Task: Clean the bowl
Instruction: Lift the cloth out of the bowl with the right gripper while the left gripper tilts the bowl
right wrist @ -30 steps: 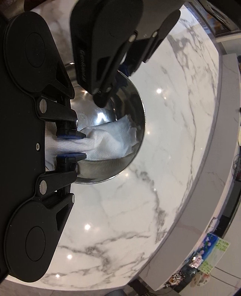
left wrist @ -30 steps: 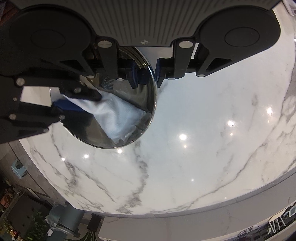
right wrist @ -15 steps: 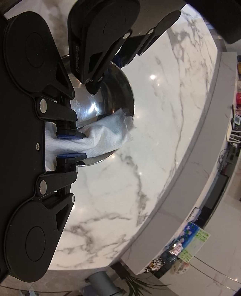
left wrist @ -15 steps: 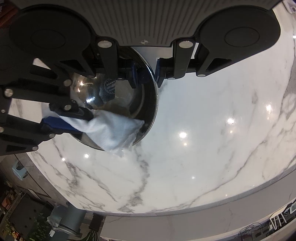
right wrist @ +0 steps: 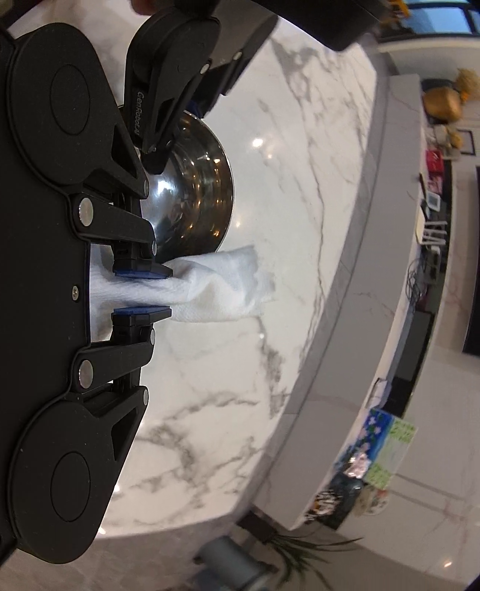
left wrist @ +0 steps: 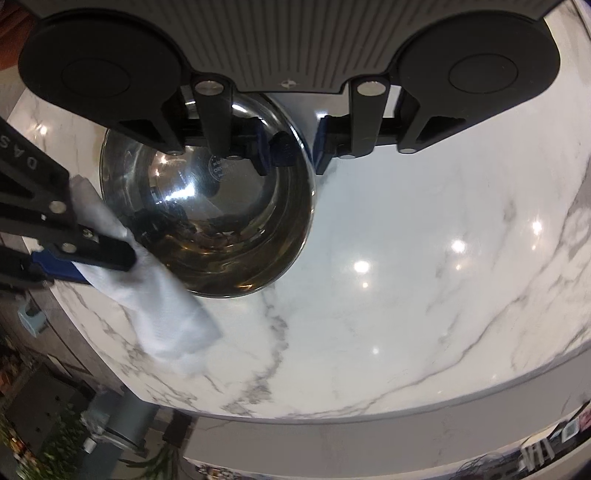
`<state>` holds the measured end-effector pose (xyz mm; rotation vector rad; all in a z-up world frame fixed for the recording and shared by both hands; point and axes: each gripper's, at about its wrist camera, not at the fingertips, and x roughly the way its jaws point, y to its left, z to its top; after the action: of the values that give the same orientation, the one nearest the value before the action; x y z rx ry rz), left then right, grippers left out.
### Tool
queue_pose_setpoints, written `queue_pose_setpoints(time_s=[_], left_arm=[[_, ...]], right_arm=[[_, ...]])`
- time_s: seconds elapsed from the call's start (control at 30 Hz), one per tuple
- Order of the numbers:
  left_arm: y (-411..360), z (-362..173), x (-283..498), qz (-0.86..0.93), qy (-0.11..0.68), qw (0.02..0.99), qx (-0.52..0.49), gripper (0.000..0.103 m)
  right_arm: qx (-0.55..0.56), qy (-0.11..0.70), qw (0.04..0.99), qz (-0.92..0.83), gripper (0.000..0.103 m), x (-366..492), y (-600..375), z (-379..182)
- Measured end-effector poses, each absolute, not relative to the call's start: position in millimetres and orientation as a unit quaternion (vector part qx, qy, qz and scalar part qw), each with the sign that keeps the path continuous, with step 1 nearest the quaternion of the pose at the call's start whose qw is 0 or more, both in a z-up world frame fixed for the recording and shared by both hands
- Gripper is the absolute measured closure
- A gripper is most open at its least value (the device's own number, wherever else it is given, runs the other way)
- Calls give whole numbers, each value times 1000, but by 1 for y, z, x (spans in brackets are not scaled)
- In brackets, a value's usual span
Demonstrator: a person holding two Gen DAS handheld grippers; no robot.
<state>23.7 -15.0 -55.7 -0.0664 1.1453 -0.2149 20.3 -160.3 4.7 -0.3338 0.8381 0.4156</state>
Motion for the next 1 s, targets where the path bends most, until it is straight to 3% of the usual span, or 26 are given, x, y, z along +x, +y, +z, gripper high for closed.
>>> queue_pose_setpoints(time_s=[0.47, 1.0], left_arm=[[-14, -57, 19, -93, 552, 827, -57, 66], [27, -58, 37, -26, 529, 835, -149, 66]], right_arm=[[-97, 435, 876, 181, 91, -2, -192, -8], [-71, 399, 894, 191, 91, 36, -154, -27]])
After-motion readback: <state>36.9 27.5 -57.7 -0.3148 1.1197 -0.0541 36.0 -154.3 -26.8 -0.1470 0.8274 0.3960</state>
